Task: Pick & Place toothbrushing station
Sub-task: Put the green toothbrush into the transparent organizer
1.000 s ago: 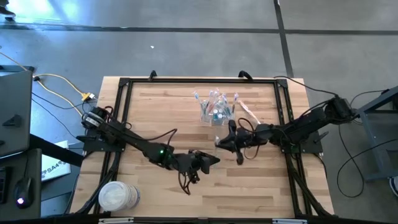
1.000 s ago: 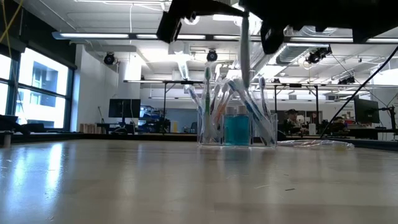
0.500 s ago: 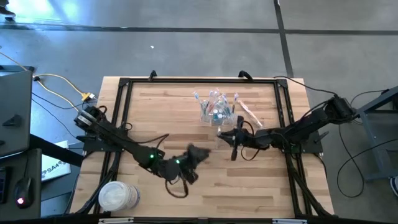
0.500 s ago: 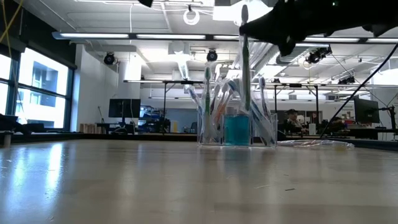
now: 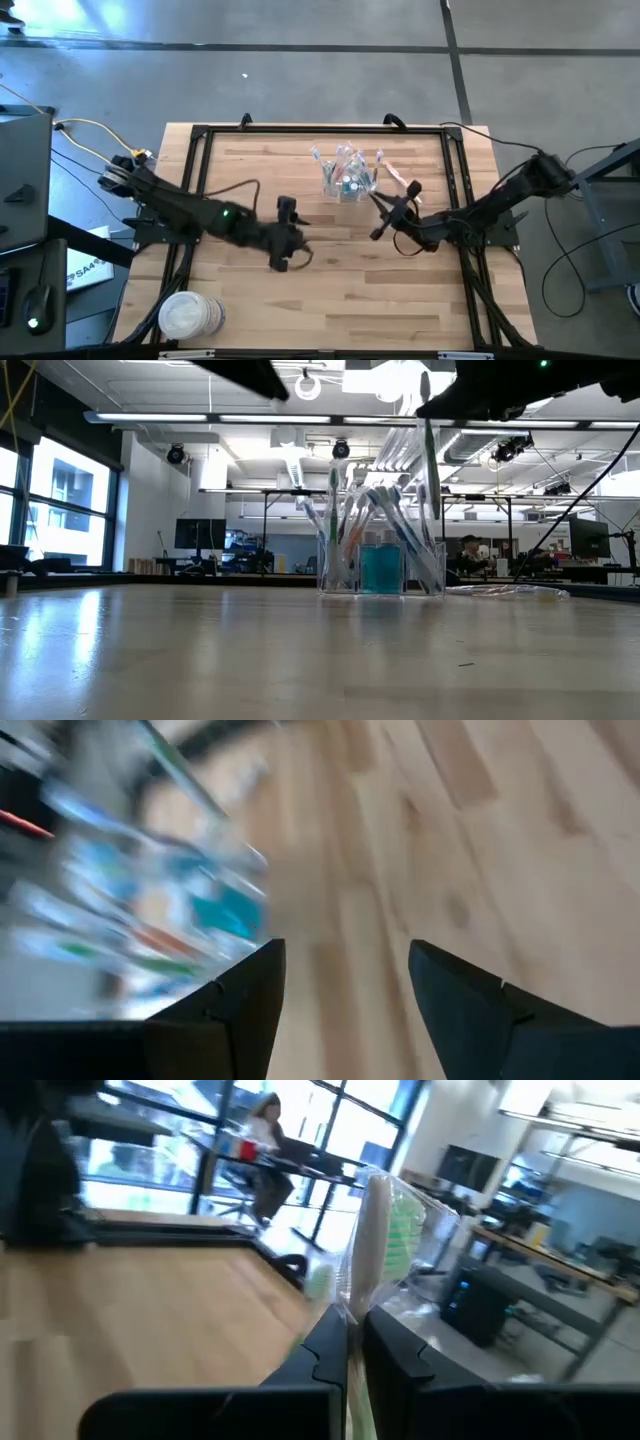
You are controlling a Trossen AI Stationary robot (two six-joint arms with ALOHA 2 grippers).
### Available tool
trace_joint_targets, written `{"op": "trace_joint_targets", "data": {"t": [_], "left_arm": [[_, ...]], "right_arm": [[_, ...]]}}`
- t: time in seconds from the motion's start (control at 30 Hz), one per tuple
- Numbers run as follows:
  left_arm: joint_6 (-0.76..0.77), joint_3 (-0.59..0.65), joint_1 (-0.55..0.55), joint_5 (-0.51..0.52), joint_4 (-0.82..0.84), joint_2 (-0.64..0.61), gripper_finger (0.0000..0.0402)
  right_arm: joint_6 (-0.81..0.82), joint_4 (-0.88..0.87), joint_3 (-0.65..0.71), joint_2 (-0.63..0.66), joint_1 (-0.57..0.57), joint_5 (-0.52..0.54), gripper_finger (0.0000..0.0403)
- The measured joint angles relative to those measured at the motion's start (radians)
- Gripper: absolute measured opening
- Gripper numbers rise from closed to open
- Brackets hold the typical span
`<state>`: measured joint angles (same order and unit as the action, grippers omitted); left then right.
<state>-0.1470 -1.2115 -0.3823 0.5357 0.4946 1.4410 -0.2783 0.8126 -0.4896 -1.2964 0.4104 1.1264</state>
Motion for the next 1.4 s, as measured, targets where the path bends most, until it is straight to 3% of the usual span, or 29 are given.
{"op": "trace_joint_targets", "data": {"t": [0.2,0.4,0.6,1.03,1.17,1.4], "left_arm": [[0.050,0.044,0.126,-0.207,0.013,-0.001,0.0210],[0.050,0.123,0.232,-0.287,-0.059,-0.001,0.0210],[0.049,0.171,0.295,-0.404,-0.117,-0.001,0.0210],[0.058,0.213,0.310,-0.554,-0.248,-0.001,0.0210],[0.066,0.213,0.310,-0.635,-0.306,-0.001,0.0210],[0.073,0.280,0.310,-0.665,-0.443,0.000,0.0210]], "right_arm": [[0.008,-0.017,0.000,0.003,-0.094,-0.024,0.0008],[0.164,-0.131,0.000,0.003,-0.229,-0.177,0.0008],[0.299,-0.242,0.000,-0.005,-0.314,-0.201,0.0008],[0.627,-0.418,0.000,-0.005,-0.343,-0.244,0.0008],[0.665,-0.420,-0.002,-0.029,-0.355,-0.245,0.0008],[0.701,-0.385,-0.003,-0.099,-0.400,-0.307,0.0008]]}}
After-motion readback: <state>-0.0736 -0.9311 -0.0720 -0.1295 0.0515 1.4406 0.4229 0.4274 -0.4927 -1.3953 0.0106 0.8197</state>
